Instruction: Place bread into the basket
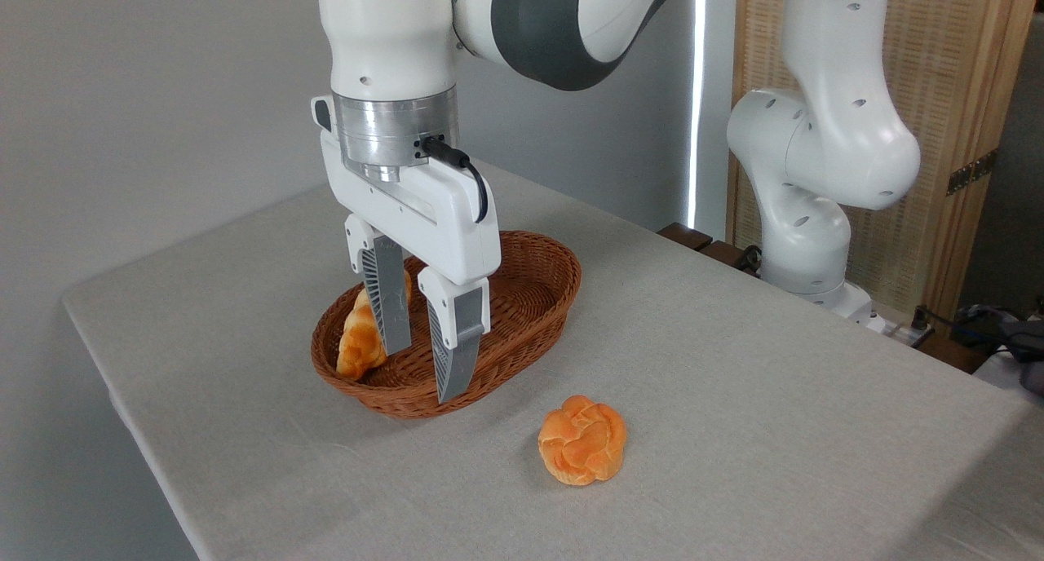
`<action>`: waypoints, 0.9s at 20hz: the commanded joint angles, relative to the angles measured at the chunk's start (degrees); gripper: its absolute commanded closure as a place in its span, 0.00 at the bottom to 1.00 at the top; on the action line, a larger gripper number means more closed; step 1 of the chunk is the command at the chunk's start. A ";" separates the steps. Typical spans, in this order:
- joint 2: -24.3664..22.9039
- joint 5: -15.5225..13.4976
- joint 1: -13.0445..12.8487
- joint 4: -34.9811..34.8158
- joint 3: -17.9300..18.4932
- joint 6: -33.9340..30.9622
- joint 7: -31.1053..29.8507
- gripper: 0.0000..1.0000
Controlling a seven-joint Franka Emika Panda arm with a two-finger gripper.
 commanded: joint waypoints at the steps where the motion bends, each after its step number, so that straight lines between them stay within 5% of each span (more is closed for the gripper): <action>1: -0.25 -0.10 -0.35 0.19 0.25 -0.81 0.28 0.00; 18: 0.37 -0.19 -0.43 0.19 0.08 -0.81 0.02 0.00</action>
